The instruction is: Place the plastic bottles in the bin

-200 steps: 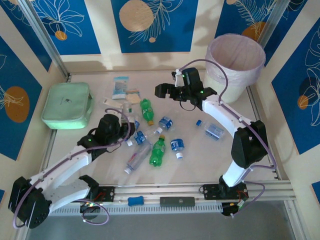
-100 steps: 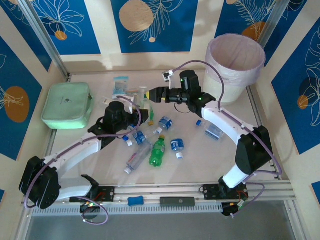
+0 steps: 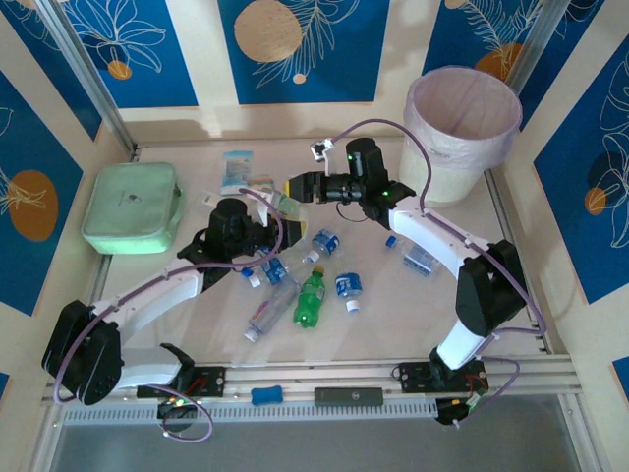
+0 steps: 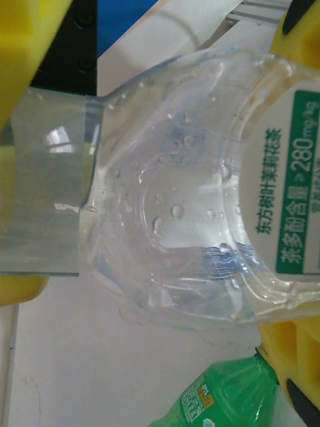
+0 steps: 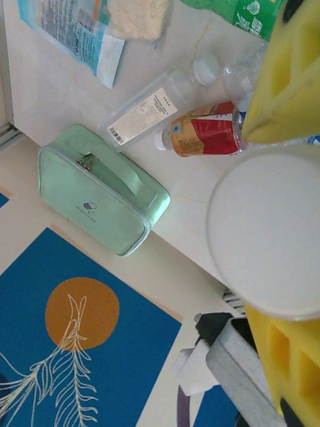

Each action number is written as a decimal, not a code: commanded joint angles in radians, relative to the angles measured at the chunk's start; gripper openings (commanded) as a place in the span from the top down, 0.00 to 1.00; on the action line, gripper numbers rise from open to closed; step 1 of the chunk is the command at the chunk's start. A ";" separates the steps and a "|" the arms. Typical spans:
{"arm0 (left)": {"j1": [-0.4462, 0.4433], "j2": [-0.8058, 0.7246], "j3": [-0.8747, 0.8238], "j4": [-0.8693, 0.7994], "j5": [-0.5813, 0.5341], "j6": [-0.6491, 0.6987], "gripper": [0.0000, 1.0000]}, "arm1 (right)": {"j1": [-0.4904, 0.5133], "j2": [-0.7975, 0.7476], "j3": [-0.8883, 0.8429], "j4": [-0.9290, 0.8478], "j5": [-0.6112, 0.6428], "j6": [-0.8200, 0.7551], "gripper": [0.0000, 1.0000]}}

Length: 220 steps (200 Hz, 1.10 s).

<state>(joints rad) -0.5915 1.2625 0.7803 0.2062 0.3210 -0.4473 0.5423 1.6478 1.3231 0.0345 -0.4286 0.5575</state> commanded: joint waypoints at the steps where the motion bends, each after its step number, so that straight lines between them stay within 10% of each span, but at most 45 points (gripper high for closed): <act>1: -0.006 0.006 0.024 0.050 0.040 -0.005 0.69 | 0.004 0.016 0.028 0.005 -0.019 0.002 0.50; 78: -0.003 -0.045 -0.005 0.038 -0.078 0.007 0.03 | -0.019 -0.010 0.025 -0.033 0.029 -0.020 0.63; 149: 0.052 -0.140 -0.073 -0.227 -0.697 -0.108 0.00 | -0.149 -0.120 0.106 -0.255 0.204 -0.109 0.65; 220: 0.152 -0.155 -0.201 -0.196 -0.610 -0.226 0.00 | -0.361 -0.197 0.259 -0.316 0.349 -0.184 0.65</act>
<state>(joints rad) -0.4488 1.1255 0.5816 -0.0013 -0.2893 -0.6407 0.2508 1.4693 1.4975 -0.2569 -0.1341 0.4252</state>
